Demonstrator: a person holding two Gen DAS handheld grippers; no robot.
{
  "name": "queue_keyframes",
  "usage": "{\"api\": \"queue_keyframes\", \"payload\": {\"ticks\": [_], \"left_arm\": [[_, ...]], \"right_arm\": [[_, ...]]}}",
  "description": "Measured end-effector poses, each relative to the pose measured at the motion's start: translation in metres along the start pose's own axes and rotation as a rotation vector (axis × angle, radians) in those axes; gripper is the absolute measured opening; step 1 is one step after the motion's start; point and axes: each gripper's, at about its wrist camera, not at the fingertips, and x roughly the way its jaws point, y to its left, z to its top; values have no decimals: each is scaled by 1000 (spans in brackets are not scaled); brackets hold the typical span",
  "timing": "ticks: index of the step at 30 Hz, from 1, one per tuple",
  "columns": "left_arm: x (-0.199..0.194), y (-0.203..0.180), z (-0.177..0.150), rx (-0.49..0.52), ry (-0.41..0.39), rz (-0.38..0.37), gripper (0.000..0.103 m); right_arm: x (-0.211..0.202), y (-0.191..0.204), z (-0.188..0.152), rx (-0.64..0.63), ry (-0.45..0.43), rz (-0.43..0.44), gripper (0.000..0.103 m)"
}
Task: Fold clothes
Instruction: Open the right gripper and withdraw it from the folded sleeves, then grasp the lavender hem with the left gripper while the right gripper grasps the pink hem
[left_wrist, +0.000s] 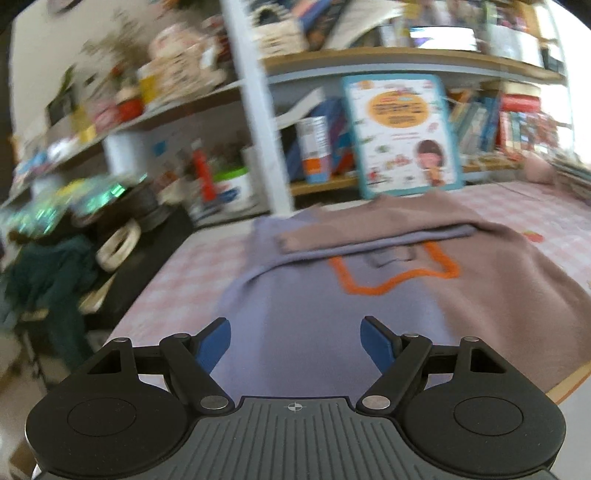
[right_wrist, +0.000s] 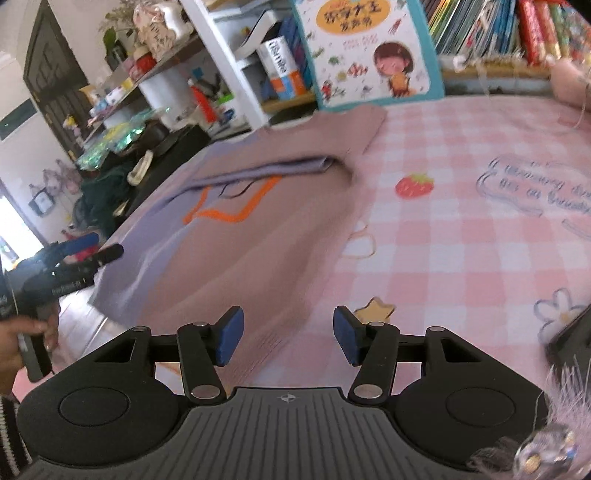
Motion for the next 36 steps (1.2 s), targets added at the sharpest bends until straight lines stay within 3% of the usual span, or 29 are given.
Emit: {"api": "queue_keyframes", "payload": {"ticks": [8, 12, 15, 16, 18, 19, 21, 26, 31, 36], "left_arm": [[2, 39, -19, -127, 140, 44, 77], [12, 46, -30, -186, 204, 19, 75], [14, 50, -34, -242, 206, -6, 70], [14, 52, -35, -264, 203, -14, 63], [15, 55, -34, -303, 199, -41, 40], [15, 56, -33, -320, 198, -61, 21], [13, 59, -29, -385, 181, -114, 11], [8, 54, -17, -395, 140, -168, 11], [12, 59, -21, -405, 179, -152, 13], [13, 66, -31, -448, 226, -161, 24]], "right_arm": [[6, 0, 3, 24, 19, 55, 42], [11, 3, 8, 1, 35, 45, 35], [16, 2, 10, -6, 45, 39, 18], [16, 2, 10, -2, 41, 41, 14], [16, 0, 12, 8, 28, 51, 10], [14, 0, 13, 13, 9, 64, 8], [8, 1, 17, 22, -42, 98, 7], [3, 4, 25, 24, -84, 127, 7], [15, -6, 20, 83, -1, 124, 8], [14, -13, 11, 133, 37, 137, 10]]}}
